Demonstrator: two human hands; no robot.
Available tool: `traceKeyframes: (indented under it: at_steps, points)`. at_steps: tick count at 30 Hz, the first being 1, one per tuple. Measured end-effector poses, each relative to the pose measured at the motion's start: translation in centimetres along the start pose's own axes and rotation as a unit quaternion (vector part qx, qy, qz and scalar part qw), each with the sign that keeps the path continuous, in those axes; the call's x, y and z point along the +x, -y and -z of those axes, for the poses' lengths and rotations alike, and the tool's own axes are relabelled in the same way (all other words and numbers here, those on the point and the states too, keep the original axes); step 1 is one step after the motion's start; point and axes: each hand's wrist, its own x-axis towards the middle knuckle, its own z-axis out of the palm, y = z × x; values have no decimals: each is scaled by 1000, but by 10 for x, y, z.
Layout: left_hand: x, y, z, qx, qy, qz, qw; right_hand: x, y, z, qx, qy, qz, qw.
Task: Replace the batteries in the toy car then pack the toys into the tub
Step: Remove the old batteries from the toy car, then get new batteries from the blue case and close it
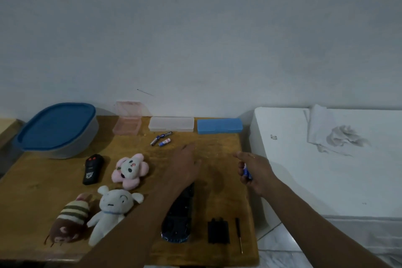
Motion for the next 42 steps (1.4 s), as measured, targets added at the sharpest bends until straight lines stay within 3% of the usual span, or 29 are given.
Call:
traceKeyframes:
  at_steps: [5,10,17,24,31,38,42]
  points:
    - [74,-12,-10,47,44,-28,998,54,8,0,-75,-84,74,991]
    - [143,-13,-35,64,78,-80,992,123,12,-11,-184,-134,87,970]
    - [215,-8,-72,133,130,-118,976,193,11,-20,-171,-190,91,962]
    - [247,-1,-78,221,140,-146,954,211,8,-21,-101,-152,108,977]
    - [250,-14,-80,364,148,-205,897,210,7,-24,-85,-163,148,972]
    - [244,-31,-92,512,156,-258,804,218,6,-23,-81,-154,142,974]
    - [250,-32,-87,498,165,-290,800,219,5,-23,-55,-154,130,978]
